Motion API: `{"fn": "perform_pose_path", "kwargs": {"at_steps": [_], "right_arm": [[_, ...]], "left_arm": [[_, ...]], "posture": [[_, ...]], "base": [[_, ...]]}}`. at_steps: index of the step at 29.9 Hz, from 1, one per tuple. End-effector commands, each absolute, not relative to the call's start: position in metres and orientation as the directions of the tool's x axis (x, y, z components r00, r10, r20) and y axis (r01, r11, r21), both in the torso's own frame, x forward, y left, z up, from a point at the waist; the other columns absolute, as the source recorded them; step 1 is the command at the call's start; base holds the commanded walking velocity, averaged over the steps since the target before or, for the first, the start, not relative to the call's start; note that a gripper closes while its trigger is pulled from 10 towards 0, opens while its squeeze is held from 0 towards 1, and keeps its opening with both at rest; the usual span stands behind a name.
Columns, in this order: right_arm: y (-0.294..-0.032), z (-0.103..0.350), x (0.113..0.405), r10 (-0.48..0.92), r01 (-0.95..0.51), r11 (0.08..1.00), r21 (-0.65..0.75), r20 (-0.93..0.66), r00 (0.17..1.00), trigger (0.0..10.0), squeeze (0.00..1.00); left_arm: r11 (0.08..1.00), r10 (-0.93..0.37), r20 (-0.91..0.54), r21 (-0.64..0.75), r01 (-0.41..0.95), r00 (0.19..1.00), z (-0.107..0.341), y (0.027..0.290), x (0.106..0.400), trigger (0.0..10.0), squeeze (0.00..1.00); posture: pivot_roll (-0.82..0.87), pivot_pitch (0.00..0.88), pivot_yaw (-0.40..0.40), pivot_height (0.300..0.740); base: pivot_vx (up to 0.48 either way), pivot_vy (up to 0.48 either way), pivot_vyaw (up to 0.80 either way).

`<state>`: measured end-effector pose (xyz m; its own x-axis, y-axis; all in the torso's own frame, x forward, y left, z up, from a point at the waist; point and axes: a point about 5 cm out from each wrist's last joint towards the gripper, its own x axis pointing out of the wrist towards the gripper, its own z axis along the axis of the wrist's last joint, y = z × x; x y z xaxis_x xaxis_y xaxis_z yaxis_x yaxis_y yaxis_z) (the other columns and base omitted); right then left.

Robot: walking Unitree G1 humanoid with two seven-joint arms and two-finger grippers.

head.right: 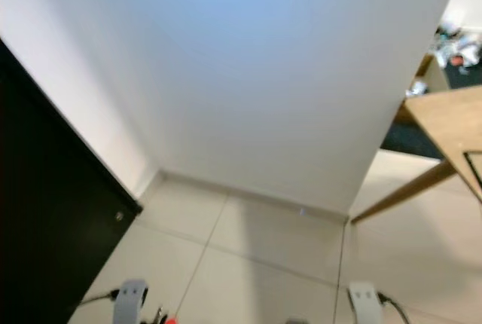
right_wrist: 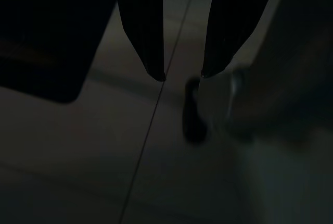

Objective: Hang keys on a hook

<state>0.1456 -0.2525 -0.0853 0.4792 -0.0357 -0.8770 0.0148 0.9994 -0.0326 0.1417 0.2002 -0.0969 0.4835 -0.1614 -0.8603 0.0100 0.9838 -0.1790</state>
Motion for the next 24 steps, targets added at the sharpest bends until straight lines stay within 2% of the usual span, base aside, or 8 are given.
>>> {"fn": "perform_pose_path", "kwargs": {"at_steps": [1, 13, 24], "right_arm": [[-0.241, -0.091, 0.141, -0.010, 0.015, 1.000, -0.003, -0.887, 0.461, 10.0, 0.00], [-0.247, -0.086, 0.149, -0.020, 0.018, 1.000, -0.013, -0.877, 0.480, 10.0, 0.00], [-0.236, -0.089, 0.149, -0.007, 0.005, 1.000, -0.005, -0.876, 0.482, 10.0, 0.00]], "left_arm": [[0.986, -0.147, -0.884, -0.168, -0.010, 0.443, -0.101, 0.205, 0.127, 10.0, 0.00], [0.985, -0.148, -0.882, -0.170, -0.009, 0.449, -0.101, 0.204, 0.130, 10.0, 0.00], [0.986, -0.147, -0.881, -0.166, -0.002, 0.450, -0.100, 0.204, 0.131, 10.0, 0.00]], "posture": [[-0.09, 0.096, 0.115, 0.740], [-0.10, 0.092, 0.114, 0.740], [-0.10, 0.083, 0.112, 0.740]], "base": [[0.322, 0.000, 0.00], [0.325, 0.000, 0.00], [0.326, 0.000, 0.00]]}}
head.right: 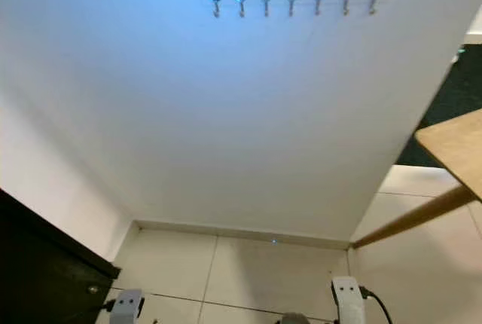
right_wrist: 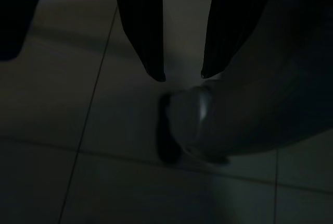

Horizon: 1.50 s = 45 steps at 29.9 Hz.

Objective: Hang keys on a hook

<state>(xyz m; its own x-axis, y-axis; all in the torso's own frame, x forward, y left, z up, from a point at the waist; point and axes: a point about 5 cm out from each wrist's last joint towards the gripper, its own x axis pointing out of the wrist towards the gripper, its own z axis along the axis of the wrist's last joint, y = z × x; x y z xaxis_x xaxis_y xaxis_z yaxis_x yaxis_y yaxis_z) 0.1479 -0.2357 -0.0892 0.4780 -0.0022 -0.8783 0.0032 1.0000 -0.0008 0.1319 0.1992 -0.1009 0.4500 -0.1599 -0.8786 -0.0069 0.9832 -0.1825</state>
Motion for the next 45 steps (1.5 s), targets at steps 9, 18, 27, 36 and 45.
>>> {"fn": "perform_pose_path", "kwargs": {"at_steps": [9, 18, 27, 36, 45], "right_arm": [[-0.235, -0.086, 0.155, 0.000, 0.010, 1.000, 0.006, -0.865, 0.502, 10.0, 0.00], [-0.237, -0.083, 0.162, -0.009, 0.020, 1.000, 0.002, -0.851, 0.526, 10.0, 0.00], [-0.237, -0.066, 0.195, 0.015, -0.006, 1.000, 0.014, -0.773, 0.635, 10.0, 0.00], [-0.229, -0.036, 0.238, 0.192, -0.151, 0.981, 0.118, -0.640, 0.744, 10.0, 0.00], [-0.215, -0.022, 0.255, 0.341, -0.305, 0.939, 0.161, -0.563, 0.753, 10.0, 0.00]], "left_arm": [[0.985, -0.133, -0.871, -0.171, -0.038, 0.474, -0.099, 0.207, 0.133, 10.0, 0.00], [0.987, -0.078, -0.857, -0.139, -0.082, 0.509, -0.095, 0.218, 0.140, 10.0, 0.00], [0.976, 0.013, -0.781, -0.126, -0.178, 0.624, -0.079, 0.243, 0.163, 10.0, 0.00], [0.994, -0.003, -0.630, -0.085, -0.065, 0.776, -0.046, 0.265, 0.204, 10.0, 0.00], [0.975, -0.212, -0.435, -0.156, 0.158, 0.875, -0.010, 0.268, 0.236, 10.0, 0.00]], "posture": [[-0.10, 0.080, 0.112, 0.740], [-0.09, 0.087, 0.113, 0.740], [-0.09, 0.087, 0.113, 0.740], [-0.09, 0.097, 0.107, 0.740], [-0.09, 0.098, 0.100, 0.740]], "base": [[0.215, 0.000, -0.35], [0.000, 0.000, -0.53], [0.000, 0.000, 0.00], [0.000, 0.000, 0.00], [0.000, -0.258, 0.00]]}}
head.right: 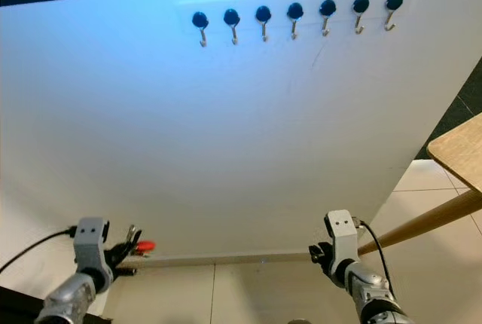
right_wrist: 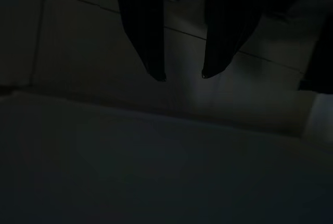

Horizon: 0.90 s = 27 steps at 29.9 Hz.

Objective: Hang keys on a hook

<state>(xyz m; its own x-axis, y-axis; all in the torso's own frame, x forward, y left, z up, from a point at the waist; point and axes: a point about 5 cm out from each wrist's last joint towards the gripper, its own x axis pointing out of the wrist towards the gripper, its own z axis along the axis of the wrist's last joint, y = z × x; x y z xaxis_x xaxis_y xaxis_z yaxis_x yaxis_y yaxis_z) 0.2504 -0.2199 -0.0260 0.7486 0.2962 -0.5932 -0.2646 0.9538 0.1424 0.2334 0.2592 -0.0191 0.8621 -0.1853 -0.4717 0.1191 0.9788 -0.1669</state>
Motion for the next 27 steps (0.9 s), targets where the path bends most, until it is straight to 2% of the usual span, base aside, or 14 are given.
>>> {"fn": "perform_pose_path", "kwargs": {"at_steps": [1, 3, 7, 11, 14, 15, 19, 21, 22, 23, 27], "right_arm": [[-0.214, -0.021, 0.255, 0.358, -0.323, 0.932, 0.165, -0.558, 0.749, 10.0, 0.00], [-0.214, -0.020, 0.255, 0.368, -0.335, 0.928, 0.165, -0.554, 0.746, 10.0, 0.00], [-0.213, -0.017, 0.257, 0.400, -0.370, 0.913, 0.169, -0.536, 0.744, 10.0, 0.00], [-0.212, -0.012, 0.260, 0.438, -0.409, 0.895, 0.176, -0.513, 0.738, 10.0, 0.00], [-0.206, -0.003, 0.267, 0.525, -0.491, 0.848, 0.202, -0.458, 0.718, 10.0, 0.00], [-0.206, -0.003, 0.267, 0.525, -0.491, 0.848, 0.202, -0.458, 0.718, 10.0, 0.00], [-0.193, 0.018, 0.275, 0.690, -0.634, 0.724, 0.274, -0.314, 0.652, 10.0, 0.00], [-0.190, 0.027, 0.275, 0.744, -0.687, 0.668, 0.286, -0.261, 0.615, 10.0, 0.00], [-0.190, 0.027, 0.275, 0.744, -0.687, 0.668, 0.286, -0.261, 0.615, 10.0, 0.00], [-0.186, 0.037, 0.274, 0.803, -0.757, 0.595, 0.269, -0.223, 0.552, 10.0, 0.00], [-0.185, 0.050, 0.272, 0.850, -0.813, 0.526, 0.251, -0.180, 0.494, 10.0, 0.00]], "left_arm": [[0.971, -0.231, -0.428, -0.156, 0.180, 0.874, -0.008, 0.268, 0.238, 10.0, 0.00], [0.968, -0.247, -0.425, -0.154, 0.200, 0.871, -0.006, 0.268, 0.239, 10.0, 0.00], [0.957, -0.291, -0.416, -0.123, 0.264, 0.861, 0.000, 0.268, 0.244, 10.0, 0.00], [0.941, -0.338, -0.340, -0.134, 0.310, 0.878, 0.014, 0.269, 0.254, 10.0, 0.00], [0.889, -0.456, -0.224, -0.155, 0.431, 0.861, 0.036, 0.263, 0.268, 10.0, 0.00], [0.889, -0.456, -0.224, -0.155, 0.431, 0.861, 0.036, 0.263, 0.268, 10.0, 0.00], [0.817, -0.574, -0.081, -0.118, 0.564, 0.815, 0.071, 0.264, 0.279, 10.0, 0.00], [0.777, -0.624, -0.030, -0.128, 0.616, 0.781, 0.083, 0.265, 0.279, 10.0, 0.00], [0.777, -0.624, -0.030, -0.128, 0.616, 0.781, 0.083, 0.265, 0.279, 10.0, 0.00], [0.721, -0.679, 0.047, -0.145, 0.677, 0.733, 0.101, 0.265, 0.278, 10.0, 0.00], [0.682, -0.714, 0.097, -0.128, 0.720, 0.693, 0.116, 0.265, 0.275, 10.0, 0.00]], "posture": [[-0.09, 0.100, 0.100, 0.740], [-0.09, 0.100, 0.100, 0.740], [-0.09, 0.103, 0.098, 0.740], [-0.09, 0.105, 0.096, 0.740], [-0.09, 0.105, 0.093, 0.740], [-0.09, 0.105, 0.093, 0.740], [-0.10, 0.107, 0.092, 0.740], [-0.10, 0.107, 0.092, 0.740], [-0.10, 0.107, 0.092, 0.740], [-0.10, 0.105, 0.089, 0.740], [-0.10, 0.099, 0.086, 0.740]], "base": [[0.000, -0.472, 0.00], [0.000, -0.441, 0.00], [0.000, 0.000, 0.00], [0.000, 0.000, 0.00], [0.000, 0.000, 0.00], [0.000, 0.000, 0.00], [0.000, 0.000, 0.00], [0.000, 0.000, 0.00], [0.000, 0.000, 0.00], [0.000, 0.000, 0.00], [0.000, 0.000, 0.00]]}}
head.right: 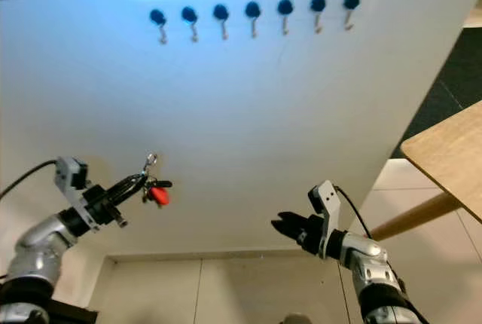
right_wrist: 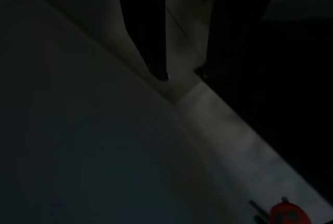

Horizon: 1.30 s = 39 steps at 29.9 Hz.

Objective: Hang keys on a hook

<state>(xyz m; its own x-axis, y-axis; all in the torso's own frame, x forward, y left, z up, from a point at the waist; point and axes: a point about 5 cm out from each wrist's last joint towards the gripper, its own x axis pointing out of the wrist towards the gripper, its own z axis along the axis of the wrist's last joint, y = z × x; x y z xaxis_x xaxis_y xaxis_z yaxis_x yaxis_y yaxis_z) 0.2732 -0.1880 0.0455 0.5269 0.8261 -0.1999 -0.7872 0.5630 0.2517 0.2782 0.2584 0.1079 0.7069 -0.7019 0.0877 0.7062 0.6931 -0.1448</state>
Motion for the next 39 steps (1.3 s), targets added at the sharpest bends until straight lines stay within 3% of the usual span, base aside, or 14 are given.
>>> {"fn": "perform_pose_path", "kwargs": {"at_steps": [1, 8, 9, 15, 29, 39], "right_arm": [[-0.187, 0.060, 0.270, 0.878, -0.846, 0.477, 0.238, -0.157, 0.451, 10.0, 0.00], [-0.203, 0.095, 0.257, 0.931, -0.923, 0.347, 0.163, -0.178, 0.319, 10.0, 0.00], [-0.216, 0.111, 0.253, 0.928, -0.933, 0.342, 0.113, -0.199, 0.316, 10.0, 0.00], [-0.231, 0.143, 0.245, 0.918, -0.935, 0.354, 0.033, -0.205, 0.340, 10.0, 0.00], [-0.227, 0.188, 0.236, 0.936, -0.940, 0.338, -0.047, -0.090, 0.341, 10.0, 0.00], [-0.231, 0.221, 0.220, 0.944, -0.940, 0.329, -0.083, 0.046, 0.327, 10.0, 0.00]], "left_arm": [[0.658, -0.739, 0.100, -0.107, 0.745, 0.666, 0.121, 0.265, 0.271, 10.0, 0.00], [0.589, -0.797, 0.110, -0.073, 0.805, 0.594, 0.133, 0.262, 0.258, 10.0, 0.00], [0.574, -0.803, 0.144, -0.077, 0.815, 0.579, 0.139, 0.260, 0.254, 10.0, 0.00], [0.550, -0.810, 0.190, -0.080, 0.831, 0.555, 0.153, 0.252, 0.249, 10.0, 0.00], [0.500, -0.755, 0.491, 0.004, 0.866, 0.434, 0.213, 0.214, 0.264, 10.0, 0.00], [0.417, -0.779, 0.518, 0.005, 0.909, 0.355, 0.222, 0.206, 0.258, 10.0, 0.00]], "posture": [[-0.10, 0.099, 0.086, 0.740], [-0.10, 0.089, 0.073, 0.740], [-0.10, 0.086, 0.068, 0.740], [-0.10, 0.086, 0.068, 0.740], [-0.12, 0.092, 0.072, 0.740], [-0.13, 0.095, 0.080, 0.740]], "base": [[0.000, 0.000, 0.00], [0.000, 0.000, 0.00], [0.000, 0.000, 0.00], [0.000, 0.000, 0.00], [0.000, 0.000, 0.00], [0.000, 0.000, 0.00]]}}
